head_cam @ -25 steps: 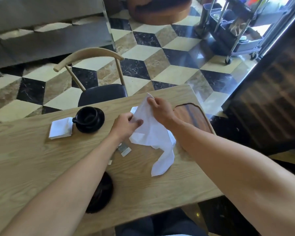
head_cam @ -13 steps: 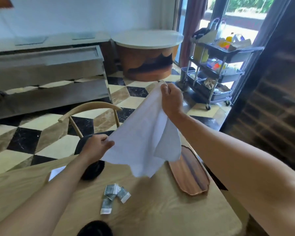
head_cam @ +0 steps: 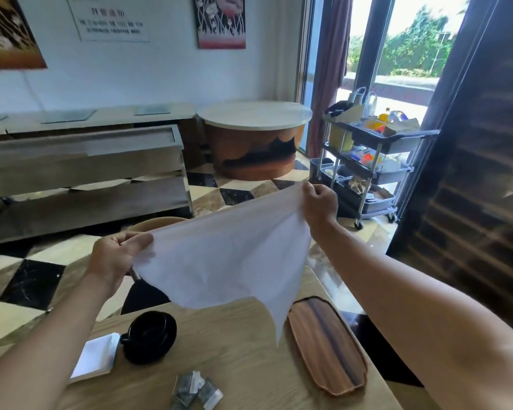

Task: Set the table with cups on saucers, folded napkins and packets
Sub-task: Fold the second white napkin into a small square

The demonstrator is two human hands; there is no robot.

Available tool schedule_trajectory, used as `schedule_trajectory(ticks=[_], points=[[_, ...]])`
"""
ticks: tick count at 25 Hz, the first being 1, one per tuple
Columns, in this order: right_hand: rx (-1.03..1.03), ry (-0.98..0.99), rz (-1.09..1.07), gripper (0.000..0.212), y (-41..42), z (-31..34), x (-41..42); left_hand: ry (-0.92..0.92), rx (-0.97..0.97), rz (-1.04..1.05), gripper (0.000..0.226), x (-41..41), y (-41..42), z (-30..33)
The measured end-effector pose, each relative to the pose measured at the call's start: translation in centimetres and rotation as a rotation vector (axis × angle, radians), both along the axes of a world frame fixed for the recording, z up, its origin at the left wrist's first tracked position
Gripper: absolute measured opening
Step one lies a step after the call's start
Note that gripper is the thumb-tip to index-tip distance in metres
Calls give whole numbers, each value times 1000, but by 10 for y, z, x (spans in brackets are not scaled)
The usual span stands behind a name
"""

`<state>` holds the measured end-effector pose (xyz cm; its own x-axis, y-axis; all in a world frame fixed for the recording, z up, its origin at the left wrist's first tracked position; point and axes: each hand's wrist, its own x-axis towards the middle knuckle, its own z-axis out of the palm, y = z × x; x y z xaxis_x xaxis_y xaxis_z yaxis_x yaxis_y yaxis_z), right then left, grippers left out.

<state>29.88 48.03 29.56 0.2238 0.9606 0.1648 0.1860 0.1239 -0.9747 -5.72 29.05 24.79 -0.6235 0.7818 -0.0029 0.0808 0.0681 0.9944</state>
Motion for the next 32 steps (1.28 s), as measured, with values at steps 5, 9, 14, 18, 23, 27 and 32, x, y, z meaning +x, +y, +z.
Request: schedule_trajectory(ticks=[5, 9, 14, 18, 23, 27, 32], points=[[-70, 6, 21, 30, 18, -4, 0, -79, -27, 69, 31, -8, 11, 0], [-97, 90, 102, 27, 40, 9, -2, -187, -8, 307, 33, -13, 45, 22], [-26, 216, 155, 22, 54, 33, 16, -93, 180, 202, 17, -2, 62, 66], [86, 203, 227, 23, 28, 21, 38, 244, 218, 140, 23, 14, 19, 55], [67, 47, 243, 19, -31, -58, 73, 470, 73, 134, 40, 48, -53, -34], [-114, -56, 267, 24, -93, -146, 104, 400, -96, 65, 32, 74, -108, -118], [-361, -146, 255, 22, -168, -228, 154, 299, -312, -135, 38, 98, -171, -197]])
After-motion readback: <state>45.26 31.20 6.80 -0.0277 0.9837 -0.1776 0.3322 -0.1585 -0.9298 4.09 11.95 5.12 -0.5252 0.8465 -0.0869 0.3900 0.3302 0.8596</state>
